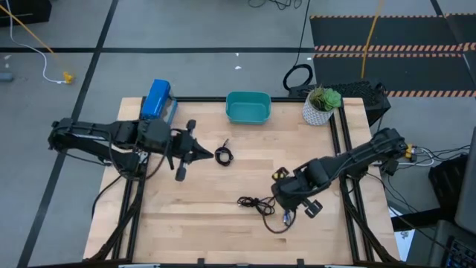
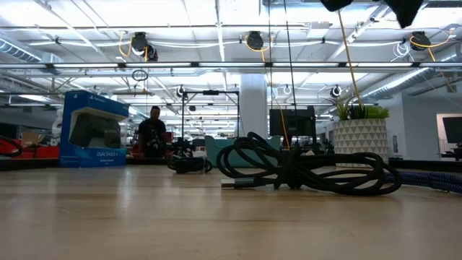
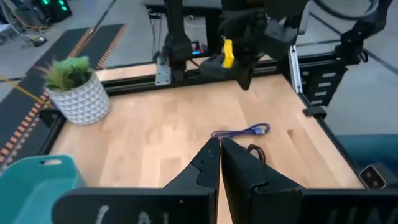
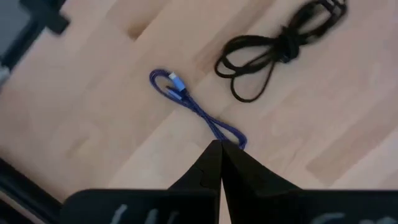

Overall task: Pick and place USB-C Cables
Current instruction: Put the blue charger cable into the blue bin

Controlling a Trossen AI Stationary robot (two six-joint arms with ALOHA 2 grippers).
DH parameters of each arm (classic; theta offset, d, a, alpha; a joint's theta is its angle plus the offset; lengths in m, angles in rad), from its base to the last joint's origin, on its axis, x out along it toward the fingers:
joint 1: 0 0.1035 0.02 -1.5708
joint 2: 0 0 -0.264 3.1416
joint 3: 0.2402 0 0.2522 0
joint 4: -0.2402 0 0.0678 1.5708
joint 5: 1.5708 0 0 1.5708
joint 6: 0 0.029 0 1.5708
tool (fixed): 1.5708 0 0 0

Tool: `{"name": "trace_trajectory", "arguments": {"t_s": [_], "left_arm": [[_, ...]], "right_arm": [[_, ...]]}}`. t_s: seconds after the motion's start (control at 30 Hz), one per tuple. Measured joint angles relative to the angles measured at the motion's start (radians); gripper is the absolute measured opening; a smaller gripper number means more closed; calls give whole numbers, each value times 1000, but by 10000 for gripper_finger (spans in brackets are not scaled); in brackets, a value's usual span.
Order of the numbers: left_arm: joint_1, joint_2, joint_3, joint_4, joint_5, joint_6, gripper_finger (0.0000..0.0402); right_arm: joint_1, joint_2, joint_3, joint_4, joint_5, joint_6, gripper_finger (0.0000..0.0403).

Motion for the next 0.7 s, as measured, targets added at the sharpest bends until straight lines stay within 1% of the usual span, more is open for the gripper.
{"name": "trace_trajectory", "arguments": {"t_s": [0.17, 0.3, 0.4, 0.53, 0.7], "left_arm": [[-23, 45, 0, 2, 0, 0, 19], [-39, 75, 0, 2, 0, 0, 19], [-47, 81, 0, 4, 0, -1, 19], [-54, 80, 0, 5, 0, -11, 19], [-62, 80, 0, 5, -1, -19, 19]], "right_arm": [[15, 17, -12, 22, -2, -188, 0], [23, 23, -63, 58, 4, -345, 0], [24, 23, -118, 128, 29, -374, 0], [16, 23, -169, 225, 21, -371, 6], [16, 23, -198, 249, 19, -399, 36]]}}
